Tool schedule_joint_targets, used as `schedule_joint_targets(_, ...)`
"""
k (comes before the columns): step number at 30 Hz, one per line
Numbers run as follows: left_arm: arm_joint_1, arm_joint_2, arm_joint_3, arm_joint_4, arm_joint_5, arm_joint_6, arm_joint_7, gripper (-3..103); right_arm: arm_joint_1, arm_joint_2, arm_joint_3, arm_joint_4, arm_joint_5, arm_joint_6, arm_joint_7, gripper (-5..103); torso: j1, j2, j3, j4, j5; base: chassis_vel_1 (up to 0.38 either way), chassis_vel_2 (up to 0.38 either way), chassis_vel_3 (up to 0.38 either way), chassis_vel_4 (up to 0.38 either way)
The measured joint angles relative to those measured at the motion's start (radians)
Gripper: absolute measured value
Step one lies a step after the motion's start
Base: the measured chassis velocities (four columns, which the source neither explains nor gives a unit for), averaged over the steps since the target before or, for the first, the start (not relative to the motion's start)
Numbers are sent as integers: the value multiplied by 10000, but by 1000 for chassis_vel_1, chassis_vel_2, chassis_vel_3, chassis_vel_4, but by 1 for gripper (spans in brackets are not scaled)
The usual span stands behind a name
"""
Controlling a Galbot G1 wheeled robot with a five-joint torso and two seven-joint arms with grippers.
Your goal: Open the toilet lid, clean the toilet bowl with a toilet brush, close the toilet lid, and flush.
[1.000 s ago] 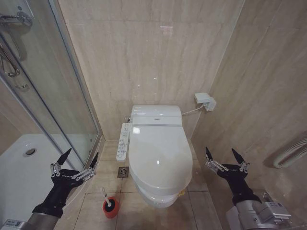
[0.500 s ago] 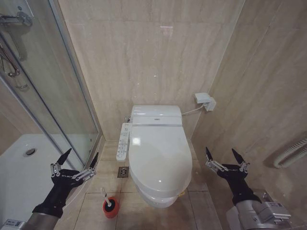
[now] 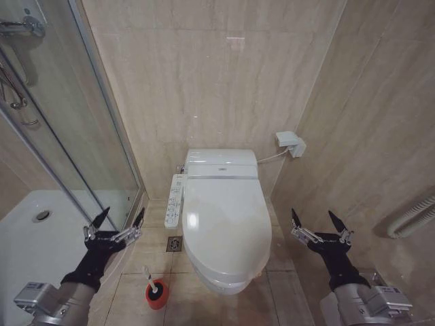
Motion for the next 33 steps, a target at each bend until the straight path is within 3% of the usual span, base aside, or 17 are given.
schedule_joint_targets(7, -63, 207, -169, 205, 67, -777, 664, 100, 0, 0, 0, 0, 0, 0, 0, 100, -1, 0, -1, 0, 4, 0, 0, 0, 0)
schedule_joint_targets(11, -827, 883, -224, 2029, -17, -1470, 923, 98, 0, -1, 0, -1, 1, 0, 1, 100, -1, 0, 0, 1, -3, 0, 0, 0, 0)
schedule_joint_targets(16, -1648, 1532, -148, 3148, -598, -1504, 931, 96, 0, -1, -1, 0, 1, 0, 0, 100, -1, 0, 0, -1, -1, 0, 0, 0, 0)
schedule_joint_targets(20, -2452, 2196, 46, 4231, -1085, -1693, 1344, 96, 0, -1, 0, 0, 1, 0, 0, 100, 0, -1, 0, -2, 1, 0, 0, 0, 0)
schedule_joint_targets(22, -2589, 2285, 118, 4434, -1168, -1776, 1477, 91, 0, -1, 0, 0, 1, 0, 0, 100, 0, 0, 0, 0, -2, 0, 0, 0, 0)
schedule_joint_targets(29, -2816, 2463, 297, 4982, -1379, -2120, 2207, 91, 0, -1, 0, 0, 1, 0, 0, 100, 0, -1, 0, 0, 0, 0, 0, 0, 0)
schedule_joint_targets(30, -2816, 2462, 301, 5011, -1378, -2155, 2290, 68, 0, -1, 0, 0, 1, 0, 0, 100, -1, -1, 0, 0, -1, 0, 0, 0, 0)
schedule_joint_targets(33, -2781, 2420, 305, 5024, -1376, -2239, 2434, 68, 0, -1, 0, 0, 1, 0, 0, 100, -1, 0, 0, -1, 0, 0, 0, 0, 0)
